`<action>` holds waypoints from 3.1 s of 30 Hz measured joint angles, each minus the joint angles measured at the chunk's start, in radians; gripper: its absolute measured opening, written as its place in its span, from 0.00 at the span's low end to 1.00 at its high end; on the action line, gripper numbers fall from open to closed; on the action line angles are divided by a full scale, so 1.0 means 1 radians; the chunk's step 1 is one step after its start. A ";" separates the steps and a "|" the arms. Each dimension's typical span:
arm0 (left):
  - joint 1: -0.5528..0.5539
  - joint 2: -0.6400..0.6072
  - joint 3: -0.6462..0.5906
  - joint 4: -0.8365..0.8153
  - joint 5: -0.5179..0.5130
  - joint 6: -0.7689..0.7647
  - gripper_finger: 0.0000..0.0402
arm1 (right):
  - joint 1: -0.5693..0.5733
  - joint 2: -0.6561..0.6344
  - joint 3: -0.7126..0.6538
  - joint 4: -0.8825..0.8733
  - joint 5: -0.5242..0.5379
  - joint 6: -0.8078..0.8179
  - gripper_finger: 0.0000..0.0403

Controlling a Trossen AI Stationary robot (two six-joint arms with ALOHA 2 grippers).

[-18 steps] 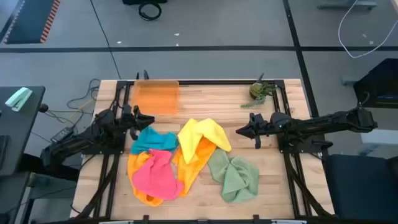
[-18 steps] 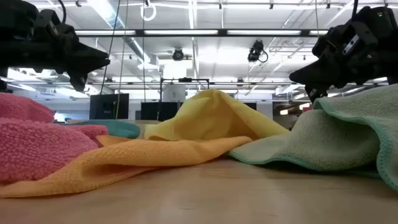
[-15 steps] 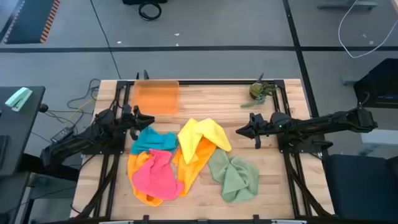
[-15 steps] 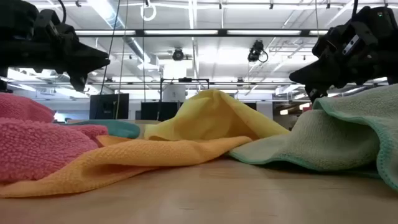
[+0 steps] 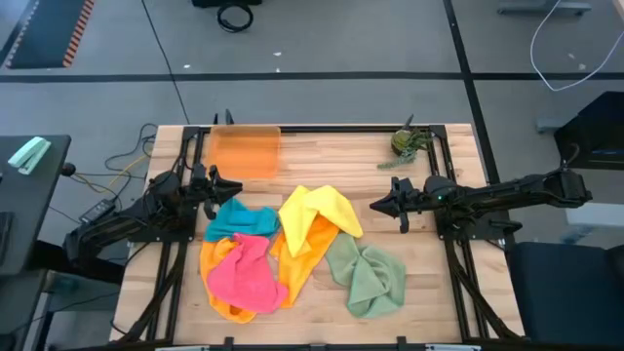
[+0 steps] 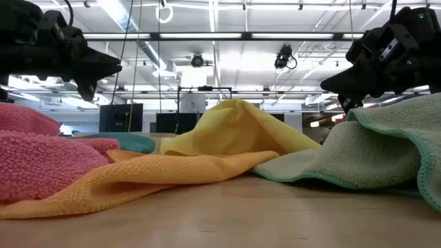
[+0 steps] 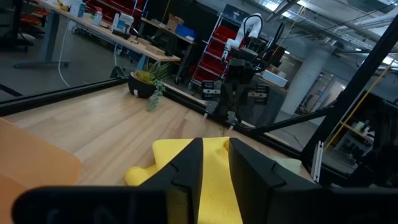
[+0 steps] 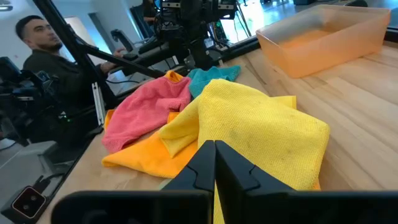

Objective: Fold microfiber towels

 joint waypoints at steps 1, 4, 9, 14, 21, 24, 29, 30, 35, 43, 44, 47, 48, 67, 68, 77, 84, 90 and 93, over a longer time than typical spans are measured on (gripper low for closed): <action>0.000 0.000 0.000 0.000 0.000 0.000 0.22 | 0.000 0.000 0.000 0.000 0.000 0.000 0.03; 0.000 0.000 0.000 0.000 0.000 0.000 0.22 | 0.000 0.000 0.000 0.000 0.000 0.000 0.03; 0.000 0.000 0.000 0.000 0.000 0.000 0.21 | 0.000 0.000 0.000 0.000 0.000 0.000 0.03; 0.000 0.000 0.000 0.000 0.000 0.000 0.20 | 0.000 0.000 0.000 0.000 0.000 0.000 0.03; 0.000 0.000 0.000 0.000 0.000 0.000 0.22 | 0.000 0.000 0.000 0.000 0.000 0.000 0.03; 0.000 0.000 0.000 0.000 0.000 0.000 0.22 | 0.000 0.000 0.000 0.000 0.000 0.000 0.03; 0.000 0.000 0.000 0.000 0.000 0.000 0.21 | 0.000 0.000 0.000 0.000 0.000 0.000 0.03; 0.000 0.000 0.000 0.000 0.000 0.000 0.20 | 0.000 0.000 0.000 0.000 0.000 0.000 0.03; 0.000 0.000 0.000 0.000 0.000 0.000 0.21 | 0.000 0.000 0.000 0.000 0.000 0.000 0.03; 0.000 0.000 0.000 0.000 0.000 0.000 0.22 | 0.000 0.000 0.000 0.000 0.000 0.000 0.03; 0.000 0.000 0.000 0.000 0.000 0.000 0.22 | 0.000 0.000 0.000 0.000 0.000 0.000 0.03; 0.000 0.000 0.000 0.000 0.000 0.000 0.21 | 0.000 0.000 0.000 0.000 0.000 0.000 0.03; 0.000 0.000 0.000 0.000 0.000 0.000 0.20 | 0.000 0.000 0.000 0.000 0.000 0.000 0.03; -0.004 0.013 0.000 0.057 -0.090 0.047 0.17 | 0.000 0.000 0.017 0.009 0.031 -0.005 0.03; -0.006 0.024 0.000 0.055 -0.090 0.043 0.16 | 0.000 0.000 0.017 0.027 0.046 -0.018 0.03; -0.132 0.328 0.008 0.286 -0.154 0.118 0.02 | 0.000 0.004 0.136 -0.101 0.132 -0.145 0.03; -0.242 0.656 0.158 0.307 -0.160 0.344 0.01 | 0.004 0.099 0.371 -0.394 0.132 -0.201 0.03; -0.306 0.908 0.332 0.285 -0.003 0.557 0.01 | 0.094 0.234 0.460 -0.427 0.133 -0.119 0.03; -0.358 1.025 0.394 0.260 0.016 0.636 0.01 | 0.177 0.297 0.470 -0.426 0.185 -0.046 0.03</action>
